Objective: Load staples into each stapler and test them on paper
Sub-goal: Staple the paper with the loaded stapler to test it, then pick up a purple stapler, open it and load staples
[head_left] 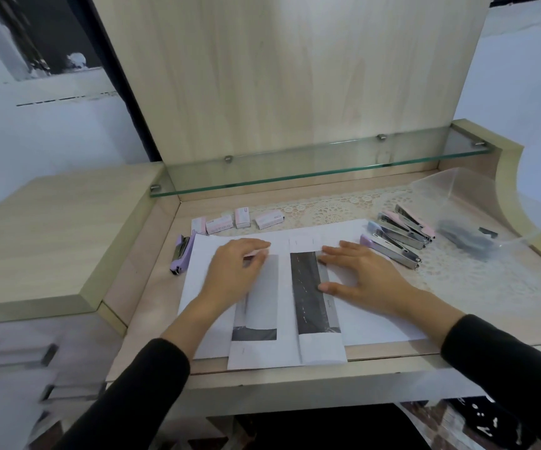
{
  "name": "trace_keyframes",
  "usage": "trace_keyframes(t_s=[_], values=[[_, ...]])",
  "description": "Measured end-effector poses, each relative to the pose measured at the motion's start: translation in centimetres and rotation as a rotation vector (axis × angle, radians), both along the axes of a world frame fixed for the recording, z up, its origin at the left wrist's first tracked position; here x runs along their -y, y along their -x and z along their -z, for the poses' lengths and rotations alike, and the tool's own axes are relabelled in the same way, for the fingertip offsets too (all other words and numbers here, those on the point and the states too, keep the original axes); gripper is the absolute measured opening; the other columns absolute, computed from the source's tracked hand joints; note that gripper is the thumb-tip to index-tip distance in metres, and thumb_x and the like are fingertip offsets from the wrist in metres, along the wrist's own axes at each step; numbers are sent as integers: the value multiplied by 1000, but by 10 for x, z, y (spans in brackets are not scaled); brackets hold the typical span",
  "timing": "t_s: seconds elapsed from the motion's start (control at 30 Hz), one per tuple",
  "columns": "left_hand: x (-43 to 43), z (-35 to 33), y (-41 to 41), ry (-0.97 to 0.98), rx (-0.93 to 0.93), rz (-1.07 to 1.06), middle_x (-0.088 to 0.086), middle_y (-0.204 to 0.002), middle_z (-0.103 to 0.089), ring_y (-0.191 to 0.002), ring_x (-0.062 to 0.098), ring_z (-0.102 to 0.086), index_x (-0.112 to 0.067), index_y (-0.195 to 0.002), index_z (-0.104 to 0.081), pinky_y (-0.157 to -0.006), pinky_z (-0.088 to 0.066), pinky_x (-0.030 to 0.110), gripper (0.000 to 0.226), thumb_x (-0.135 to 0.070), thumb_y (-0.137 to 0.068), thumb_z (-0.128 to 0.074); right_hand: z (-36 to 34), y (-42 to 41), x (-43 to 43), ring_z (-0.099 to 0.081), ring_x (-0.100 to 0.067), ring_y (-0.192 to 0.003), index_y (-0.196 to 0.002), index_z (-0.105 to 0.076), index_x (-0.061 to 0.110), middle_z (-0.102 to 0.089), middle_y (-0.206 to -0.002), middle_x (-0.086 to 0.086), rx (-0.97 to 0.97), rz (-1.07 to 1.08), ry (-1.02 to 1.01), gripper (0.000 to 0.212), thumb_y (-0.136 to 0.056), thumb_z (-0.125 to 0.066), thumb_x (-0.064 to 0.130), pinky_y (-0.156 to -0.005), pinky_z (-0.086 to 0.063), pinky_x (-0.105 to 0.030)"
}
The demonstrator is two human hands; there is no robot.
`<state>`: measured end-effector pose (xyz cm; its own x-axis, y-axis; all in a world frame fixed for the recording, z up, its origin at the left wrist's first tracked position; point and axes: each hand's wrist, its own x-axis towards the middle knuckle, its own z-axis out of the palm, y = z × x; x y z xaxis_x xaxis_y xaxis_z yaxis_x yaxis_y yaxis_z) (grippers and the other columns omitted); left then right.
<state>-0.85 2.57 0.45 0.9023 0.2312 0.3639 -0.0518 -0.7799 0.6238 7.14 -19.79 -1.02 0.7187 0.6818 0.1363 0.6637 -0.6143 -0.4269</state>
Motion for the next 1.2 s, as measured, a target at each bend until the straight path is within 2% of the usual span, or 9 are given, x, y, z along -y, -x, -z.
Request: trace_keyframes(t_s=[0.1, 0.17, 0.27, 0.37, 0.57, 0.67, 1.0, 1.1, 1.2], values=[[-45, 1, 4, -65, 79, -215, 3, -99, -69, -98, 20, -59, -11, -96, -71, -96, -41, 37, 17, -10, -88, -56, 5, -2, 0, -25, -8, -138, -130, -46, 37, -38, -143, 18, -7, 10, -17, 70, -68, -42, 71, -112, -18, -33], [-78, 0, 9, -45, 49, -302, 8, -77, -67, -75, 25, -58, -8, -78, -70, -73, -47, 35, 22, -14, -85, -51, 6, -2, 0, -26, -8, -138, -129, -47, 37, -38, -142, 19, -1, 13, -35, 68, -69, -43, 69, -111, -19, -33], [-106, -5, 16, -64, -19, -381, 13, -55, -48, -60, 17, -39, -17, -52, -43, -56, -30, 28, 26, -23, -77, -44, 7, 0, 1, -27, -9, -137, -130, -44, 39, -36, -143, 20, 18, -2, -72, 57, -78, -55, 59, -109, -25, -32], [-102, -11, 14, -118, -108, -391, 3, -58, -41, -67, 17, -37, -33, -60, -22, -60, -26, 25, 43, -23, -81, -58, 8, 0, 1, -29, -10, -136, -128, -47, 40, -36, -141, 23, 41, -40, -71, 45, -85, -55, 46, -108, -27, -33], [-113, -7, 1, -220, -368, -526, 5, -43, -41, -46, 21, -43, -3, -51, -50, -47, -31, 27, 48, -38, -82, -59, 8, -1, 0, -28, -7, -136, -124, -53, 38, -43, -137, 23, 25, -23, -54, 39, -84, -57, 36, -107, -30, -30], [-107, -10, 2, -273, -356, -562, 5, -41, -36, -45, 22, -39, -7, -43, -36, -43, -26, 28, 62, -49, -86, -52, 7, 0, 1, -29, -9, -136, -124, -53, 37, -43, -138, 20, 29, -19, -50, 40, -84, -57, 32, -107, -29, -30], [-68, -44, 31, -22, 98, -393, -4, -64, -55, -57, 13, -47, -20, -74, -56, -49, -34, 21, 12, -24, -81, -65, 3, 4, 1, -29, -8, -136, -125, -52, 37, -43, -139, 18, 21, -14, -26, 40, -85, -56, 38, -108, -27, -29], [-32, -53, 30, 332, 150, -191, -6, -84, -64, -68, 2, -57, -18, -101, -65, -59, -46, 10, 32, -8, -72, -75, 1, 5, 1, -29, -7, -136, -126, -50, 38, -43, -139, 19, -6, -4, -7, 47, -82, -44, 52, -110, -23, -31], [2, -50, 27, 330, 59, -22, -13, -83, -63, -66, -4, -58, -16, -103, -66, -62, -49, 7, 38, 0, -70, -75, -6, 5, 1, -32, -6, -134, -129, -47, 37, -42, -140, 17, -49, -4, -14, 51, -83, -35, 55, -113, -11, -34]])
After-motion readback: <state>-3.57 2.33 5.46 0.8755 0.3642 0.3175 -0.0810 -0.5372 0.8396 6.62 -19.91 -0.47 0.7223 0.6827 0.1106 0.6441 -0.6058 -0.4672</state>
